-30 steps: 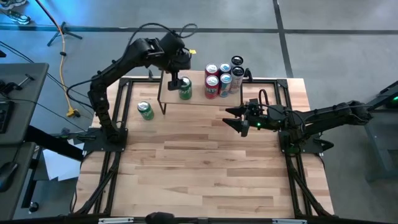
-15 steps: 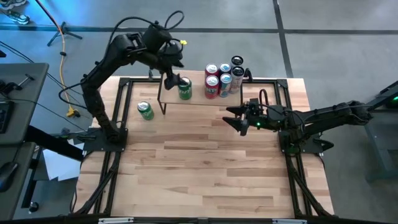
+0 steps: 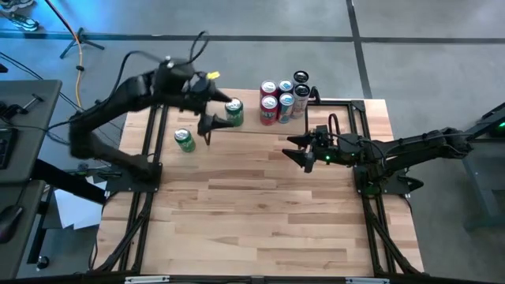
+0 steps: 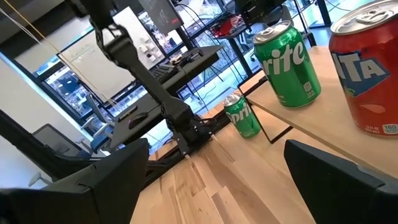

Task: Place canned beverage on shelf
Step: Put the bottom green soda can on the shelf

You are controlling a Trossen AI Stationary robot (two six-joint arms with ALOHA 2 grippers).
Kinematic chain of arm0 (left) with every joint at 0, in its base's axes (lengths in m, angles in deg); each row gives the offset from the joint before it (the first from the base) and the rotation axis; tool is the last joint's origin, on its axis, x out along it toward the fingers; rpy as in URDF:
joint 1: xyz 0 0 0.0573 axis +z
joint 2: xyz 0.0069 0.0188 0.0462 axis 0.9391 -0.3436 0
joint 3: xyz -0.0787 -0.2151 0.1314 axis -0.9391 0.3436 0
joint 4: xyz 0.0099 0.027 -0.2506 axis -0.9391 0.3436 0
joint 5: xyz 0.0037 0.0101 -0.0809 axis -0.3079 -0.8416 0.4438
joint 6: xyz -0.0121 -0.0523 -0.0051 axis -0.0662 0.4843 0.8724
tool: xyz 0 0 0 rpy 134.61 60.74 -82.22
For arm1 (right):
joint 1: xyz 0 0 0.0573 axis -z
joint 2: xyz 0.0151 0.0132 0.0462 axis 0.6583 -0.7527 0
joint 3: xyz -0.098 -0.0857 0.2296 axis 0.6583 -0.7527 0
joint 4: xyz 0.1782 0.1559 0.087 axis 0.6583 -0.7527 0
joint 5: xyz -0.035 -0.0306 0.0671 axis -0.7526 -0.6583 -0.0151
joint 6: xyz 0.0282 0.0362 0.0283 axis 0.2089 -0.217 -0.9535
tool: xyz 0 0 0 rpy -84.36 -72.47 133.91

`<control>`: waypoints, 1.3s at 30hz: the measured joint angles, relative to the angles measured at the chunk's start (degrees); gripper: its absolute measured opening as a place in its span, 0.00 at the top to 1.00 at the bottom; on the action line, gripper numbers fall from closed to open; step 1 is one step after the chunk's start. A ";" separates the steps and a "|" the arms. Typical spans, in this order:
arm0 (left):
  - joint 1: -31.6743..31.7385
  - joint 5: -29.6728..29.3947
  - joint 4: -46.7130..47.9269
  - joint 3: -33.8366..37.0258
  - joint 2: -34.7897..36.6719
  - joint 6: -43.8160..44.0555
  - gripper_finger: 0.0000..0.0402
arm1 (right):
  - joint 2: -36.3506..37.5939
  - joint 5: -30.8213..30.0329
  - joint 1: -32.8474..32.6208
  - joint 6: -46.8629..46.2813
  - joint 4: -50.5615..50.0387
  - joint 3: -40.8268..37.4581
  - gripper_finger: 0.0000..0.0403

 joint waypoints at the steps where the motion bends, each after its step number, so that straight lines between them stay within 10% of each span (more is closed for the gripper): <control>1: -0.40 -0.67 -3.58 4.76 2.79 1.29 0.04 | 0.02 0.00 0.00 0.00 0.02 -0.02 0.11; 14: -4.36 -8.10 -42.51 52.37 28.88 21.39 0.04 | 0.02 -2.27 0.00 -0.02 -0.83 -0.02 0.11; 29: -4.17 -11.29 -43.68 54.95 28.86 18.79 0.04 | 0.01 -2.56 0.02 -1.51 -0.84 -0.02 0.11; 39: -4.17 -3.07 -43.62 54.95 28.86 22.97 0.05 | 0.00 -1.82 0.00 -1.49 -0.83 -0.02 0.11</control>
